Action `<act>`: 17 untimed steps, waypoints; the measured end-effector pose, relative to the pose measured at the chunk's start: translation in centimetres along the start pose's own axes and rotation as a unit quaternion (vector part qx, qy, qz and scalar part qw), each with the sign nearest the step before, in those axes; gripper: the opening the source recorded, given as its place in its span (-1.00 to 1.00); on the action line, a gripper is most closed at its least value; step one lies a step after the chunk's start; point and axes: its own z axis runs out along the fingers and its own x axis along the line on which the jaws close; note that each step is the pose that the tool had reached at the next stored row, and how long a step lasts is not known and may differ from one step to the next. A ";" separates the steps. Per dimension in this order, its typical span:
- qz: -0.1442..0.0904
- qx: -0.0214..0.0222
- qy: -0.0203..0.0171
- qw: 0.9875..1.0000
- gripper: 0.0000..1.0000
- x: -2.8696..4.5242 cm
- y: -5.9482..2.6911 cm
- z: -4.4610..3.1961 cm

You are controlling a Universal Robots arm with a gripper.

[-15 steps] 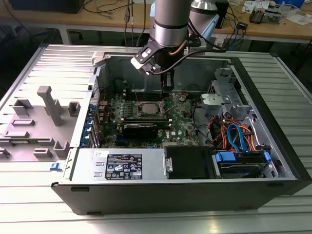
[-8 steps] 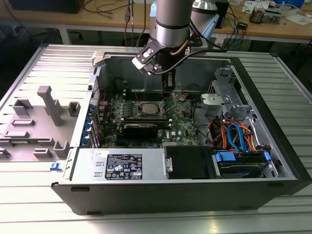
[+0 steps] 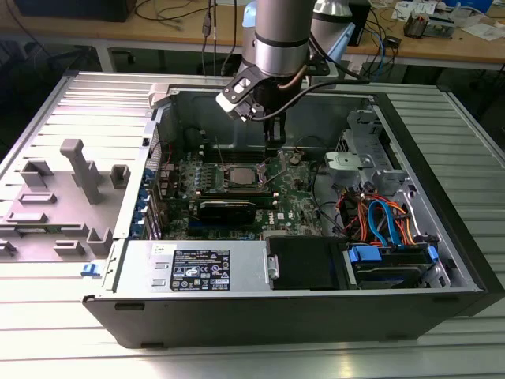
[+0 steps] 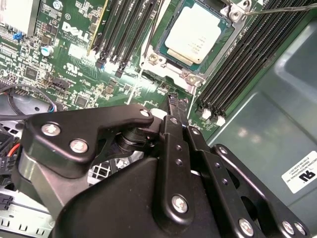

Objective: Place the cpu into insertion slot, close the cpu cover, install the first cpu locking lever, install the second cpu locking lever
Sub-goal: 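Close the cpu cover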

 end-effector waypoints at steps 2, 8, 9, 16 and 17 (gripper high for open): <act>0.000 0.000 0.000 1.000 -0.79 0.00 0.05 0.00; 0.000 0.000 0.000 1.000 -0.79 0.00 0.20 0.01; 0.000 0.000 0.000 1.000 -0.79 0.00 0.21 0.01; 0.000 0.000 0.000 1.000 -0.79 0.00 0.33 0.01; 0.000 0.000 0.000 1.000 -0.79 0.00 0.34 0.01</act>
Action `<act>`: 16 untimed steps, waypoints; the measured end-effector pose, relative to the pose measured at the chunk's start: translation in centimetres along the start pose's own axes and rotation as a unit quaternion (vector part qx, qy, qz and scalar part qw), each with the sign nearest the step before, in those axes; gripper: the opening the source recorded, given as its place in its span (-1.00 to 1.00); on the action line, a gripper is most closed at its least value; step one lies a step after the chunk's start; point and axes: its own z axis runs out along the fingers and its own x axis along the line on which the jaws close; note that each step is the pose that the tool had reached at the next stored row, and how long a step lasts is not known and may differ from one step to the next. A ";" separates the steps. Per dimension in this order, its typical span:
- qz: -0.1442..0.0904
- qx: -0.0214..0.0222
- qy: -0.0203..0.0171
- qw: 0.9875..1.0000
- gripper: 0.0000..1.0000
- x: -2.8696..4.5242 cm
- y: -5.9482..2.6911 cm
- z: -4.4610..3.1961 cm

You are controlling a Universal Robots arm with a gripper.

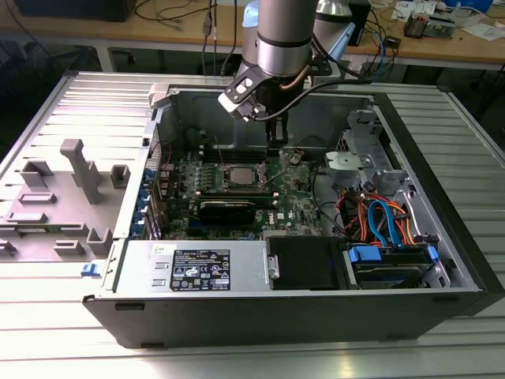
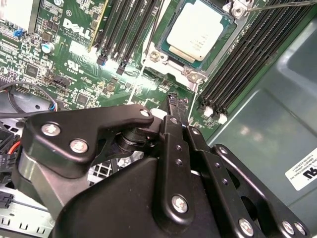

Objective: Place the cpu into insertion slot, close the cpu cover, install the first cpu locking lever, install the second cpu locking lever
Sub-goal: 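Close the cpu cover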

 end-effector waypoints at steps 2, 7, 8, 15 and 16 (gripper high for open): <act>0.000 0.000 0.000 1.000 -0.79 0.00 0.05 0.00; 0.000 0.000 0.000 1.000 -0.79 0.00 0.15 0.01; 0.000 0.000 0.000 1.000 -0.79 0.00 0.15 0.00; 0.000 0.000 0.000 1.000 -0.79 0.00 0.45 0.02; 0.000 0.000 0.000 1.000 -0.79 0.00 0.56 0.02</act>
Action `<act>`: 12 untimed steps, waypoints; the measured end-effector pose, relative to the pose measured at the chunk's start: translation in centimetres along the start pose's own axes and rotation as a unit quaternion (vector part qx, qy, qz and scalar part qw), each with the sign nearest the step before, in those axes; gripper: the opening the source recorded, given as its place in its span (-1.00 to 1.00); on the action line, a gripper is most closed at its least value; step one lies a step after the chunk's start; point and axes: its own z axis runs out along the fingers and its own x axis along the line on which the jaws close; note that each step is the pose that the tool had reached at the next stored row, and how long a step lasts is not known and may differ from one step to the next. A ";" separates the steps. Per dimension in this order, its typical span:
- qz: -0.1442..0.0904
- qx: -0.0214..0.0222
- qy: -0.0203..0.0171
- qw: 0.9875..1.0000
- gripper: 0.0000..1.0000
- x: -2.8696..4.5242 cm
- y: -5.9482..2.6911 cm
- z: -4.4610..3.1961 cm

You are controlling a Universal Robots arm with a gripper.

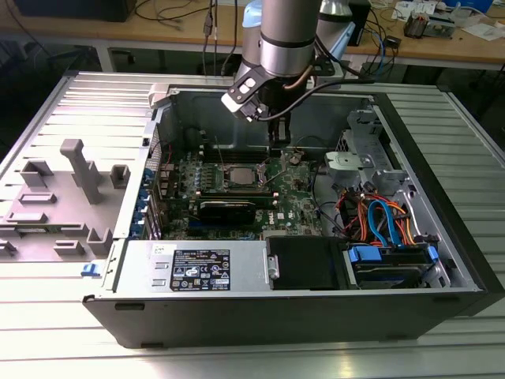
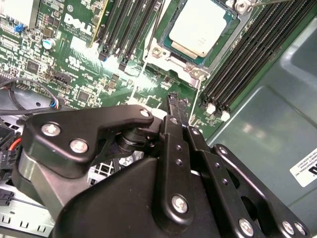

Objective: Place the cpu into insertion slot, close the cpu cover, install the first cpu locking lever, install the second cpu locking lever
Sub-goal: 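Close the cpu cover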

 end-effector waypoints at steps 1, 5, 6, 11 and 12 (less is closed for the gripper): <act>0.000 0.000 0.000 1.000 -0.79 0.00 0.11 0.00; 0.000 0.000 0.000 1.000 -0.79 0.00 0.61 0.02; 0.000 0.000 0.000 1.000 -0.79 0.01 0.68 0.02; 0.000 0.000 0.000 1.000 -0.79 0.01 0.86 0.03; 0.000 0.000 0.000 1.000 -0.79 0.01 0.88 0.03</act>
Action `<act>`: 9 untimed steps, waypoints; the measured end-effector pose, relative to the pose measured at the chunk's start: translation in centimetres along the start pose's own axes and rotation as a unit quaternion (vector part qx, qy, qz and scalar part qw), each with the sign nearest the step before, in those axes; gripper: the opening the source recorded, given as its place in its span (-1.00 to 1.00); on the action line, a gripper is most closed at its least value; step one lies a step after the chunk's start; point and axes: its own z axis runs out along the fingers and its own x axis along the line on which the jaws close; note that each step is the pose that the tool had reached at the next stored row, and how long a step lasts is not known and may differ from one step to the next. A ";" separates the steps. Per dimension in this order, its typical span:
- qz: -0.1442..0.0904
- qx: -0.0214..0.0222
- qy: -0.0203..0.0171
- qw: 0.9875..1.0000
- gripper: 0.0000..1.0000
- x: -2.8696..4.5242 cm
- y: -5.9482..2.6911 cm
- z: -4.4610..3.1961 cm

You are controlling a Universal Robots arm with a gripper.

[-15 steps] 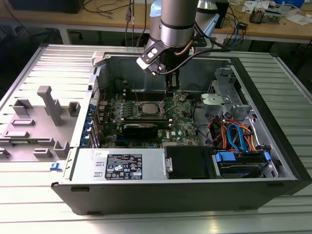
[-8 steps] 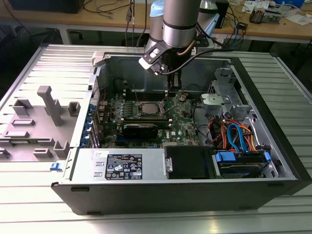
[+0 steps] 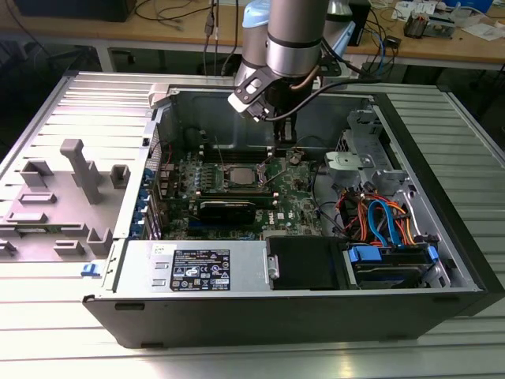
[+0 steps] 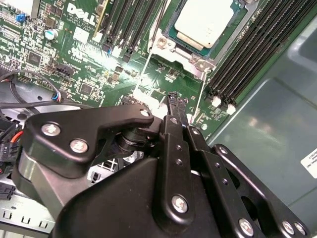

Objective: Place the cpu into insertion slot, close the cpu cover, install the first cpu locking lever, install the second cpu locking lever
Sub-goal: 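Close the cpu cover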

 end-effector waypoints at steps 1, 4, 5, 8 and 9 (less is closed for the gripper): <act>0.000 0.000 0.000 1.000 -0.79 0.00 0.03 0.00; 0.000 0.000 0.000 1.000 -0.79 0.00 0.14 0.00; 0.000 0.000 0.000 1.000 -0.79 0.00 0.18 0.00; 0.000 0.000 0.000 1.000 -0.79 0.00 0.25 0.01; 0.000 0.000 0.000 1.000 -0.79 0.00 0.27 0.01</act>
